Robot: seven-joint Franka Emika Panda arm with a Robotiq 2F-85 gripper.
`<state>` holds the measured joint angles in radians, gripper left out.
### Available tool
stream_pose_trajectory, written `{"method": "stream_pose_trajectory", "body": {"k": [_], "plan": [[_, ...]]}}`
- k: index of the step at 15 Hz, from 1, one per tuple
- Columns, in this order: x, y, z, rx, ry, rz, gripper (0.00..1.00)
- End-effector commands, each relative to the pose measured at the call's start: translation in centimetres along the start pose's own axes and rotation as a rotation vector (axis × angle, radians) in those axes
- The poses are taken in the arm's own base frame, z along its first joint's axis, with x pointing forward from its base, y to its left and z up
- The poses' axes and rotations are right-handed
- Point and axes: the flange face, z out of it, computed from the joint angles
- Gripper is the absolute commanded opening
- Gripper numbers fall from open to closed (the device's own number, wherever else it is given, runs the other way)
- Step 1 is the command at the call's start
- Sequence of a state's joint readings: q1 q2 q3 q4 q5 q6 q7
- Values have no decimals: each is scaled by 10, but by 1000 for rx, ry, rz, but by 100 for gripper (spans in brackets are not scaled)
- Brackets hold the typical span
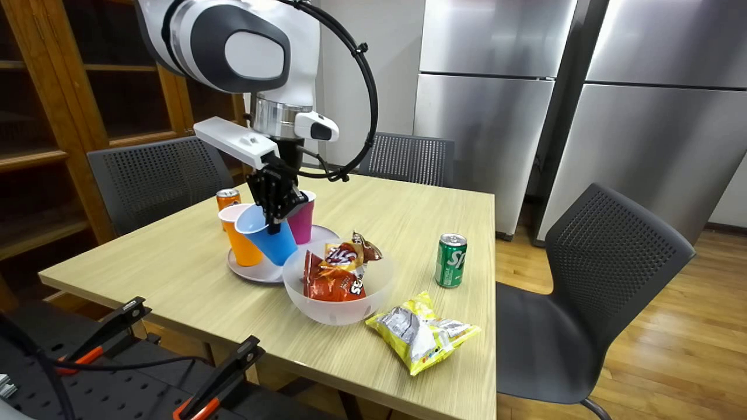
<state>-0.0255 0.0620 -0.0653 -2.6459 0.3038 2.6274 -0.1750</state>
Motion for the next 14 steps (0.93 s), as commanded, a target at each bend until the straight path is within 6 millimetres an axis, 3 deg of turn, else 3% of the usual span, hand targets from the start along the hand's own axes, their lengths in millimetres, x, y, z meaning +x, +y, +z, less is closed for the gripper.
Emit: {"method": "stream_pose_trajectory", "body": {"k": [1,14], "plan": [[17,-2,3,15,-14,56,1],[47,-4,23,55,-58,177,1]]}}
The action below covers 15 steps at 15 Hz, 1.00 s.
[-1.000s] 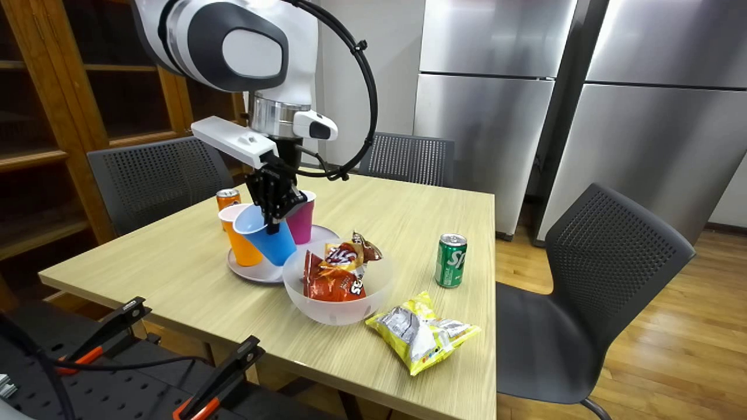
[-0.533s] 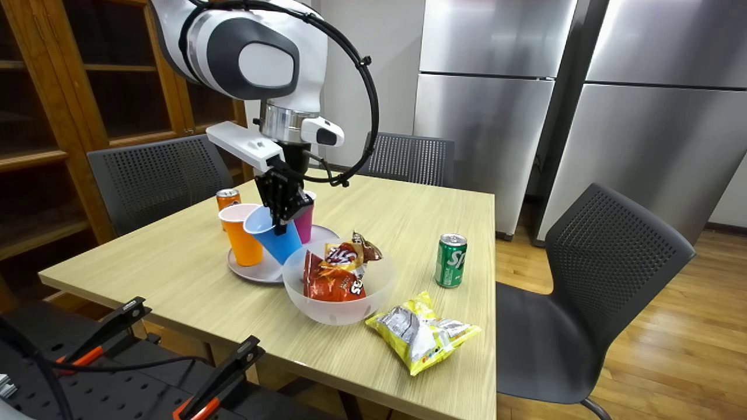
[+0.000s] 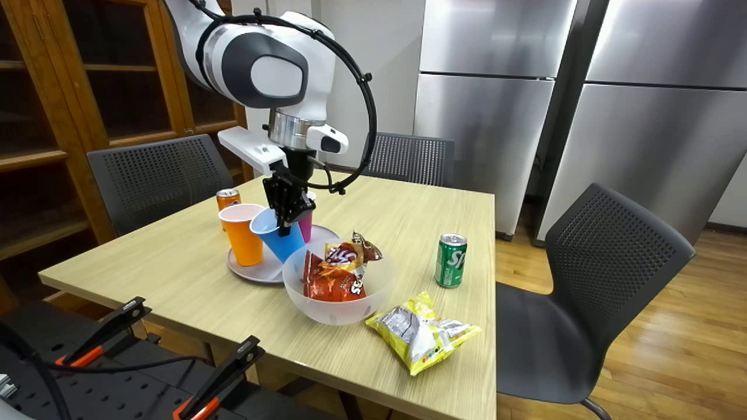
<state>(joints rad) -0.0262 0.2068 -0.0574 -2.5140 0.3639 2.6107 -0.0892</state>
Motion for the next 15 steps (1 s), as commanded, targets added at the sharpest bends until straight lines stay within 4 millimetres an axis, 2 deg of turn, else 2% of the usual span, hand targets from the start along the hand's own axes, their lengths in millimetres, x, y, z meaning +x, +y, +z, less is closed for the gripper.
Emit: {"method": "stream_pose_trajectory", "body": {"k": [1,15], "plan": [[11,-3,3,40,-43,56,1],[24,19,9,99,-78,193,1]]}}
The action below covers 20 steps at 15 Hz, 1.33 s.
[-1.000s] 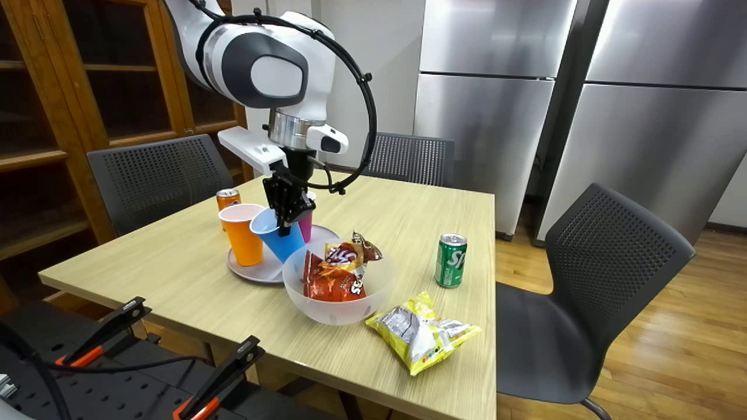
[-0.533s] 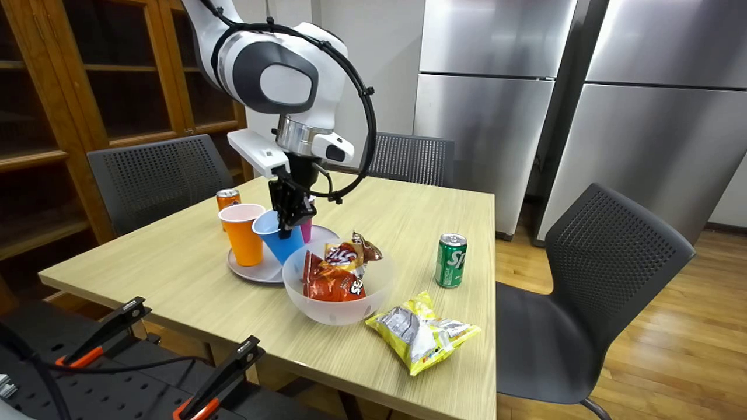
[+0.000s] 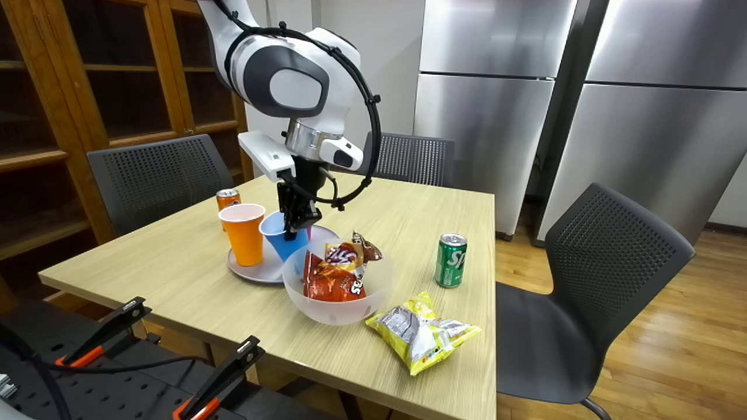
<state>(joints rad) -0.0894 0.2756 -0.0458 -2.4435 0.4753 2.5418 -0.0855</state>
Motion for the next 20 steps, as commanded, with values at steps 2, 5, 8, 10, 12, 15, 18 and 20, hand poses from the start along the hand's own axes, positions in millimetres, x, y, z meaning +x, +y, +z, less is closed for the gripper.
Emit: {"method": "stream_pose_trajectory", "body": {"k": [2,5,8,10,12,15,18,20], "plan": [[7,-2,0,31,-35,66,1],[9,-2,3,47,-56,96,1],[11,-2,3,70,-66,124,1],[13,0,3,81,-69,143,1],[15,3,3,90,-71,163,1],[19,6,4,106,-83,195,1],[21,9,5,120,-93,226,1],[23,11,5,128,-99,242,1]]}}
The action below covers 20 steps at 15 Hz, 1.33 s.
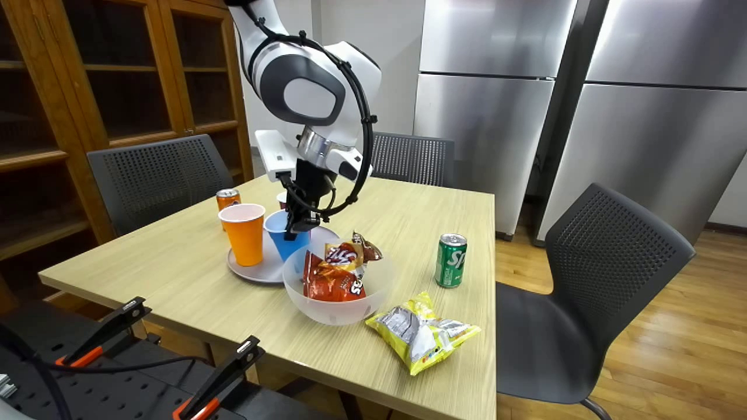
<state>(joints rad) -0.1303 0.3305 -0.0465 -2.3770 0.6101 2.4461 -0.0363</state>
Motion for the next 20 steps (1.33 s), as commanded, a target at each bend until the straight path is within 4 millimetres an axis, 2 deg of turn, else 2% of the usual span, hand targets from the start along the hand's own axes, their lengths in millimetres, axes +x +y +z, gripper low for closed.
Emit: {"method": "stream_pose_trajectory", "body": {"k": [1,13,14,17,20], "plan": [[8,-2,-2,32,-31,60,1],[17,0,1,61,-77,136,1],[17,0,0,61,-78,138,26],[18,0,0,62,-77,145,44],[18,1,-1,64,-74,154,67]]}}
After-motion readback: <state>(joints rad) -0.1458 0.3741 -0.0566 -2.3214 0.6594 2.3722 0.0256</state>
